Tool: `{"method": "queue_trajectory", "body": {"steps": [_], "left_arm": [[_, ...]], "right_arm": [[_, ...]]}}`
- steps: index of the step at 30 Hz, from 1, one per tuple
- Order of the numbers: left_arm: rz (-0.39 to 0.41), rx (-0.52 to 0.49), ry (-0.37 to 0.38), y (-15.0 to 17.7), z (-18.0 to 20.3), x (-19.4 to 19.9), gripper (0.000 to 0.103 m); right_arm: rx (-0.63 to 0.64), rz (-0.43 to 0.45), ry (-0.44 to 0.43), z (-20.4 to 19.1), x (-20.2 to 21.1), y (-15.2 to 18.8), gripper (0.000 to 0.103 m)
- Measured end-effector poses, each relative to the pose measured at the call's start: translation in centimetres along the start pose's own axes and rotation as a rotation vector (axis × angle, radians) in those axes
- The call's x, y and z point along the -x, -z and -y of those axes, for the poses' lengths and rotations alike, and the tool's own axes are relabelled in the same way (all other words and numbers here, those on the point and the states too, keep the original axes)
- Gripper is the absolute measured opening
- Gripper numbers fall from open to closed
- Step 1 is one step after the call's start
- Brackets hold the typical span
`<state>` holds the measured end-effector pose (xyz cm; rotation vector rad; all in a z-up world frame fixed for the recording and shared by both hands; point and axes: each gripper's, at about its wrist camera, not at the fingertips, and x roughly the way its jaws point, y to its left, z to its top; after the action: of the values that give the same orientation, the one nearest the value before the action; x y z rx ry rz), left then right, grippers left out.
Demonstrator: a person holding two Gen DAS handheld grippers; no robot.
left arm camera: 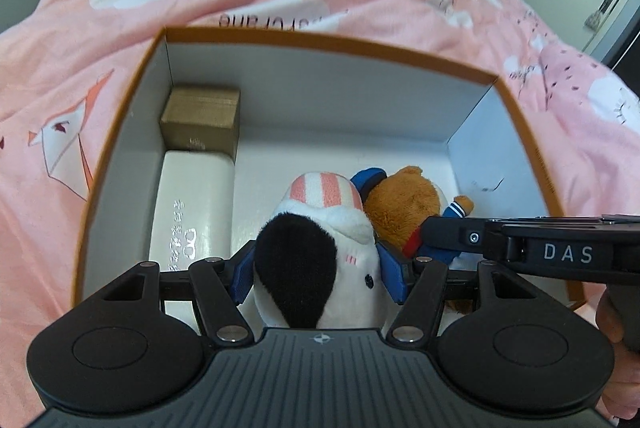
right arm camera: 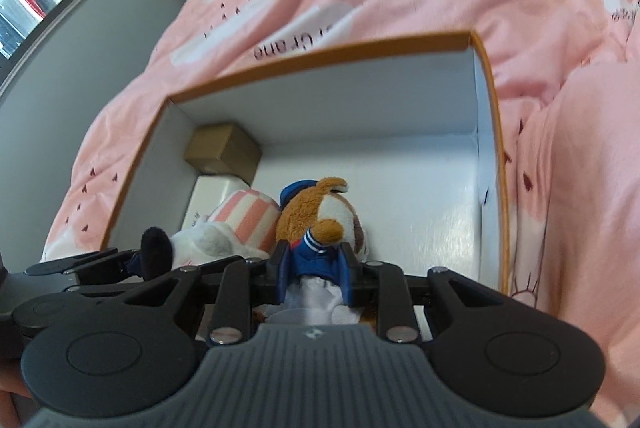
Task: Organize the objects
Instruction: 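Carry both plush toys over the orange box and lower them inside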
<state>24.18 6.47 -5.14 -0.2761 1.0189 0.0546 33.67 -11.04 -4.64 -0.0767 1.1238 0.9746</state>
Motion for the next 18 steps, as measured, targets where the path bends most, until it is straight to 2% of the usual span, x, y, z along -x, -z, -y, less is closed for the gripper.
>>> {"method": "queue_trajectory", "body": {"steps": [8, 18], "left_arm": [[-0.082, -0.031, -0.053, 0.4, 0.1, -1.9, 0.073], [-0.062, -0.007, -0.042, 0.5, -0.9, -1.1, 0.081]], "right_arm": [[-0.01, -0.068, -0.008, 0.4, -1.6, 0.2, 0.027], [-0.005, -0.109, -0.02, 0.5, -2.6, 0.5, 0.032]]}}
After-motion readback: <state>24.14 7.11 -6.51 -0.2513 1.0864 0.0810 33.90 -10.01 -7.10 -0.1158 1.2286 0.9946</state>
